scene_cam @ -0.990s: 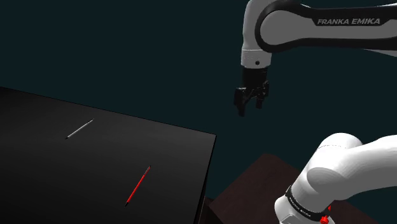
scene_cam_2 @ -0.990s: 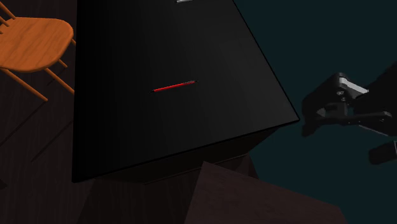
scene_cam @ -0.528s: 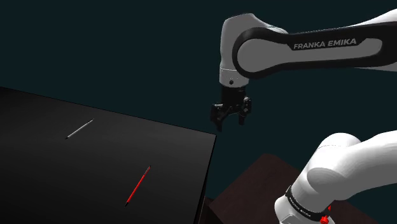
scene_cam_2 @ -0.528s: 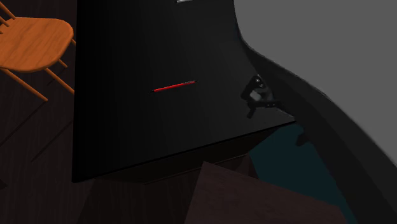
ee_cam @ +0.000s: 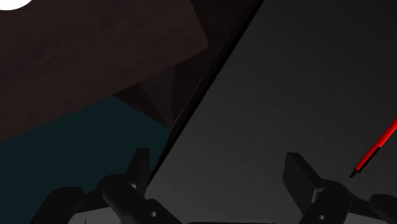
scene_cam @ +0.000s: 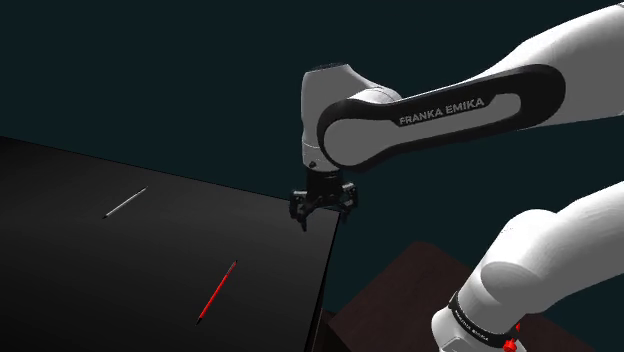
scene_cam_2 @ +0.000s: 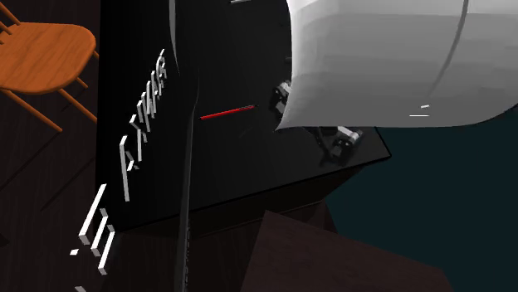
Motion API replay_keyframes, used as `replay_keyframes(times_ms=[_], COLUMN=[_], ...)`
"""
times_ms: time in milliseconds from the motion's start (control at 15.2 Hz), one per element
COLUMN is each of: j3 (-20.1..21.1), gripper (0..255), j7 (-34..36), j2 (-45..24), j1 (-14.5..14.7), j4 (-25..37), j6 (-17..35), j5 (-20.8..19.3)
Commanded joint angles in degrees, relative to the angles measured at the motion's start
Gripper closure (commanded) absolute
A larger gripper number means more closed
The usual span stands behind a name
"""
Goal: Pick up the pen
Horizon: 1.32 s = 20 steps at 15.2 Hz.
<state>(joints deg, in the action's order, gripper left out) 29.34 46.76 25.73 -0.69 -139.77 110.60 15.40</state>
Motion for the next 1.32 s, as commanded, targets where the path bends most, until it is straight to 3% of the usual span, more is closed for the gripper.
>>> replay_keyframes(times_ms=[0,330,660,924,1254], j3=[2.84,9.68,12.75,10.15,4.58], gripper=[0,0,0,0,0], j7=[5.08,19.25,36.29,48.56,59.23], j2=[-3.99,-16.2,-30.89,-42.19,-54.24], j1=[-1.03,-3.96,-4.28,-0.11,6.8], j4=[1.74,6.98,14.55,22.42,34.14], j6=[3.09,10.68,15.4,16.21,15.1], j5=[-0.68,-6.65,-19.05,-29.01,-36.85])
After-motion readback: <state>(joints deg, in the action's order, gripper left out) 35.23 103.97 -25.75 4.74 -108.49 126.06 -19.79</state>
